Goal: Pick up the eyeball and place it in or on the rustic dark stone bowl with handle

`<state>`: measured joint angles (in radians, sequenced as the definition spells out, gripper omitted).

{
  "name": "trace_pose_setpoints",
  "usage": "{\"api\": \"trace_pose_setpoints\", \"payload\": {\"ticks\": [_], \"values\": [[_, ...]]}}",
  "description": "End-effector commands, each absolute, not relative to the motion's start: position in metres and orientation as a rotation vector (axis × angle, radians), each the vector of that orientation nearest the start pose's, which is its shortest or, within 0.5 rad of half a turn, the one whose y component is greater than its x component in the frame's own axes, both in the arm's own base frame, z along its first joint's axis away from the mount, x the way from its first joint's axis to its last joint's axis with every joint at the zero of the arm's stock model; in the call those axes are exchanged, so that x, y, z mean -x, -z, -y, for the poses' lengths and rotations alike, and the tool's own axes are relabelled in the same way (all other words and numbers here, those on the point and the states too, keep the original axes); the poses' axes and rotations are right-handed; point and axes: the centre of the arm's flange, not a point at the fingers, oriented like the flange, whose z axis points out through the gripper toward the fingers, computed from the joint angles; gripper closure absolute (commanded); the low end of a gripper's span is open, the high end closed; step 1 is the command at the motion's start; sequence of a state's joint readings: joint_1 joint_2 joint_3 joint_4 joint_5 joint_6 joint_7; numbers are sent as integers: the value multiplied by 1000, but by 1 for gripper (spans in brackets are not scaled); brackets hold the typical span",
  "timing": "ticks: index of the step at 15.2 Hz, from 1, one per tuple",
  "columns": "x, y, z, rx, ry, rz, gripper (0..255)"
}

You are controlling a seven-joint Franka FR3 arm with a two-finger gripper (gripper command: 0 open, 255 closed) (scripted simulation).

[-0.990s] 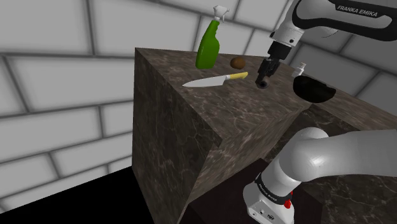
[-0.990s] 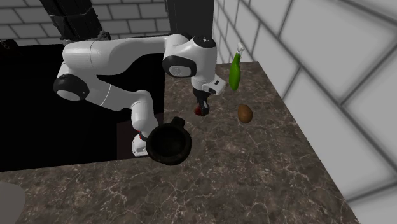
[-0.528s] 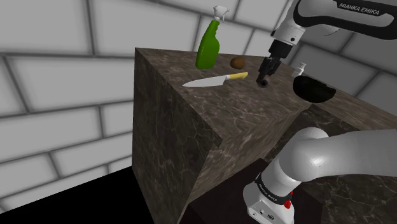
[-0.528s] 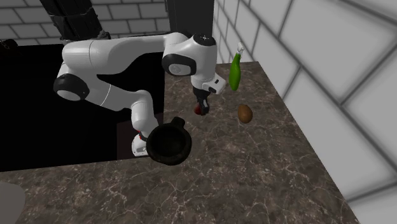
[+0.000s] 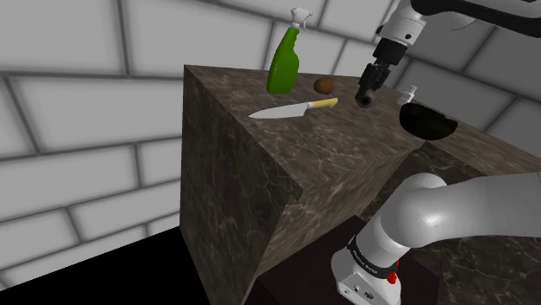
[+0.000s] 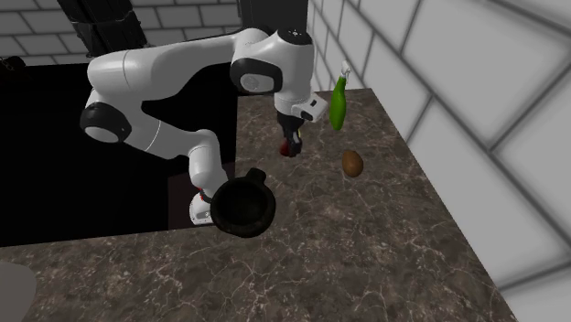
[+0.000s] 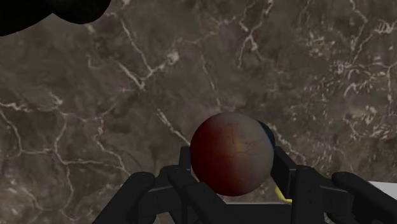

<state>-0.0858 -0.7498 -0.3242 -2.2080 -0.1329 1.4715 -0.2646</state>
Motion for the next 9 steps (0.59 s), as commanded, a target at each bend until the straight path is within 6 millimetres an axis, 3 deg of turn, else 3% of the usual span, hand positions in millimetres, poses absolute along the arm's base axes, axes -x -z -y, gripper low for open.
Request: {"api": "trace_pose_setpoints", "payload": {"ticks": [1,9], "values": [[-272,-633,177,3052,17,-112,255],[-272,-675,177,3052,17,-112,255]]}}
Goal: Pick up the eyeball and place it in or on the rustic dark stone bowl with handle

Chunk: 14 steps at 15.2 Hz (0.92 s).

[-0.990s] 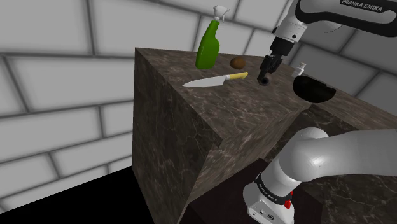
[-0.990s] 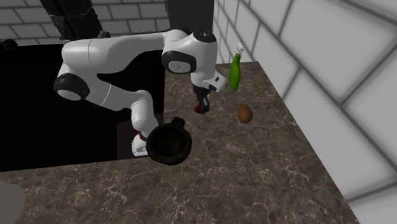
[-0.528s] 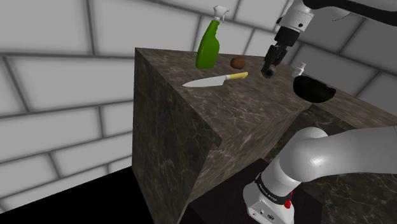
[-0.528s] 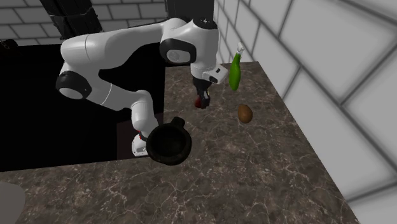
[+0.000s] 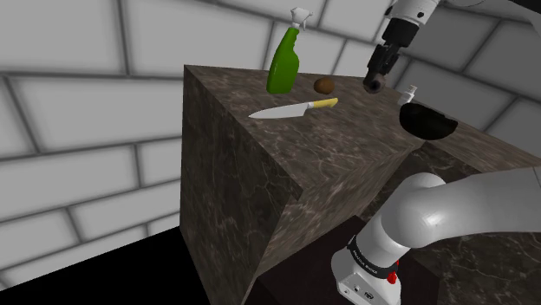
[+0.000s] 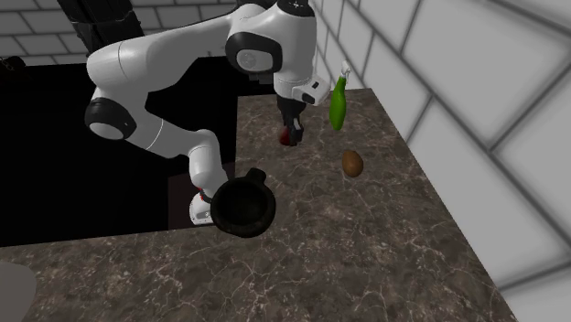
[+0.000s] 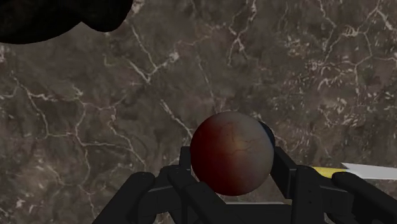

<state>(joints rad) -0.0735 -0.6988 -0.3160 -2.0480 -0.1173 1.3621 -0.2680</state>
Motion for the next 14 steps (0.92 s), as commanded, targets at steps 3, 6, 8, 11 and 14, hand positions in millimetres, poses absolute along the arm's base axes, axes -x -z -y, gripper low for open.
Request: {"api": "trace_pose_setpoints", "payload": {"ticks": [3,6,8,11,14], "values": [[-272,-691,177,3052,17,-112,255],[-272,-707,177,3052,17,-112,255],[-272,-717,177,3052,17,-112,255],[-272,-733,177,3052,17,-112,255],[-272,-745,177,3052,17,-112,255]]}}
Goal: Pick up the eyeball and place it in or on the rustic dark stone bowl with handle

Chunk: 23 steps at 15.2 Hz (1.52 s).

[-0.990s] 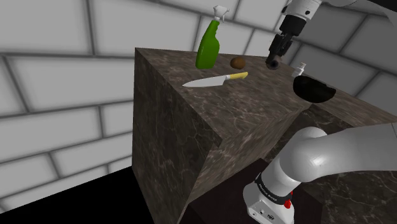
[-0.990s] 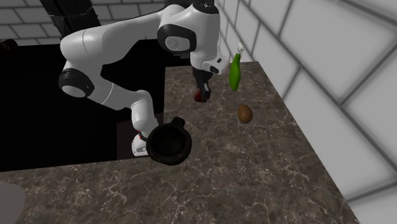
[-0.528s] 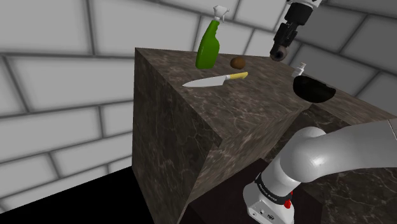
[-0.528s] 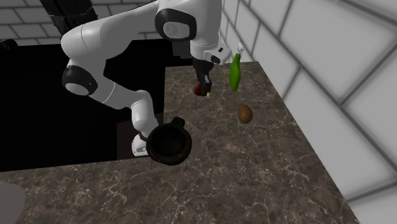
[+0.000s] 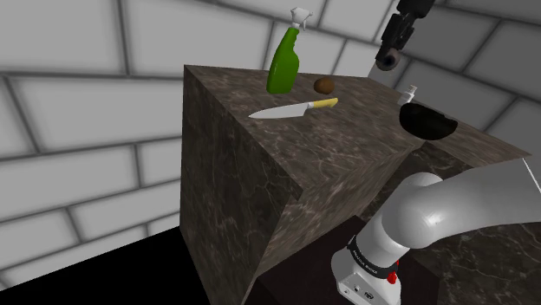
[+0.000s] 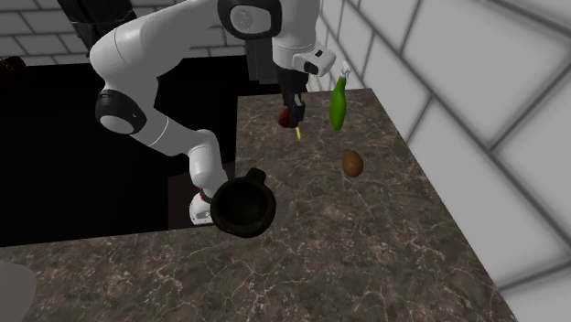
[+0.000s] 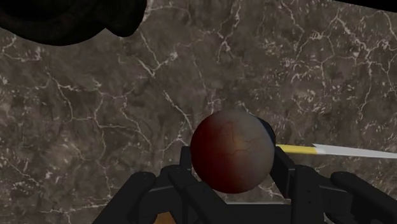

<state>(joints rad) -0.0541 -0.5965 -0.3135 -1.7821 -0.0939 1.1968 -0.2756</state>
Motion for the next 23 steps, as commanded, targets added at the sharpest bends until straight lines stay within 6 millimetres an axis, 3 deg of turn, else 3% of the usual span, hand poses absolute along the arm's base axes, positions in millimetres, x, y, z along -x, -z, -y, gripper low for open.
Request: {"api": "trace_pose_setpoints", "payload": {"ticks": [1,17,23], "values": [[-263,-745,186,3052,17,-112,255],[-106,-745,328,3052,17,-112,255],[-106,-713,328,3052,17,-112,255]]}}
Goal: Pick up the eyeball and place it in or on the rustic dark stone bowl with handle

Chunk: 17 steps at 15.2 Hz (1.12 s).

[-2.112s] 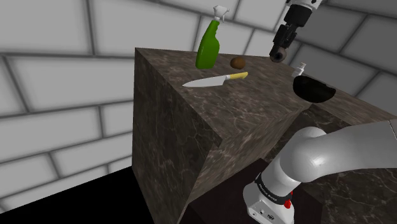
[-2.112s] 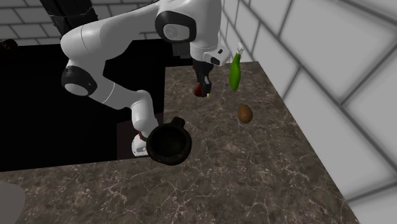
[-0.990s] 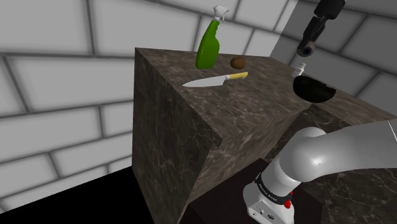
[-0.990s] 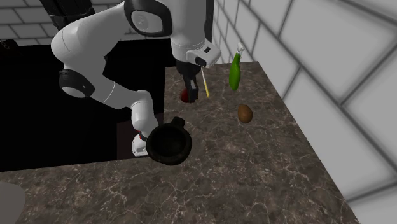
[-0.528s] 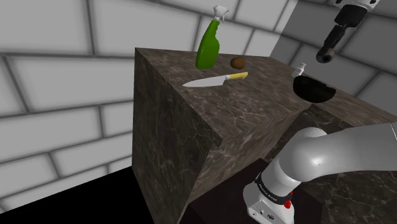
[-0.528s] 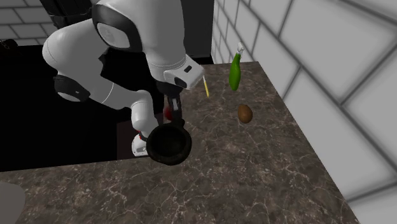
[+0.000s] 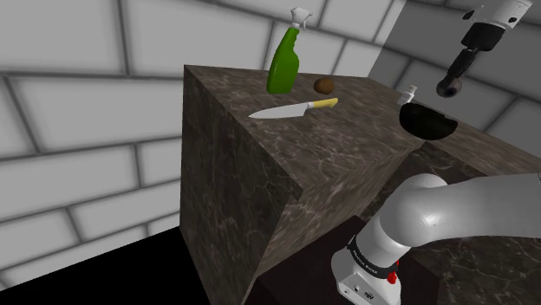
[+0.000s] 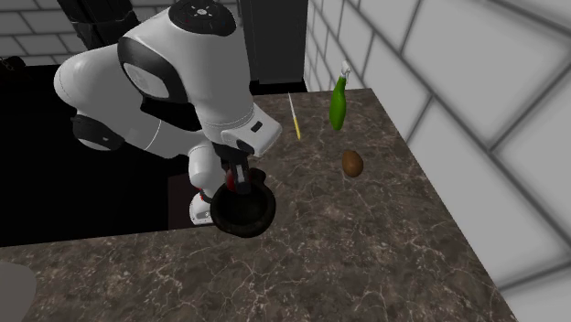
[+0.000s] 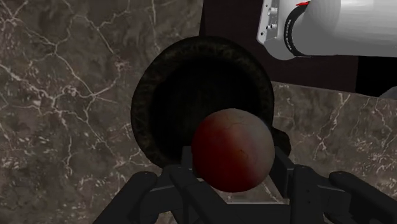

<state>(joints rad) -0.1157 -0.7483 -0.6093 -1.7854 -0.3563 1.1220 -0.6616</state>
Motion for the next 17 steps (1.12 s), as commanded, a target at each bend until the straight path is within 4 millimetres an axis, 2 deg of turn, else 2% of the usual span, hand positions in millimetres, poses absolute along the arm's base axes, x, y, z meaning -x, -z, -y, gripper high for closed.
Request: {"api": "trace_pose_setpoints", "payload": {"ticks": [1,7,15,16,17], "values": [[-106,-708,328,3052,17,-112,255],[-106,-675,328,3052,17,-112,255],[-106,-675,328,3052,17,-112,255],[-106,-675,328,3052,17,-112,0],[-106,-675,328,3052,17,-112,0]]}}
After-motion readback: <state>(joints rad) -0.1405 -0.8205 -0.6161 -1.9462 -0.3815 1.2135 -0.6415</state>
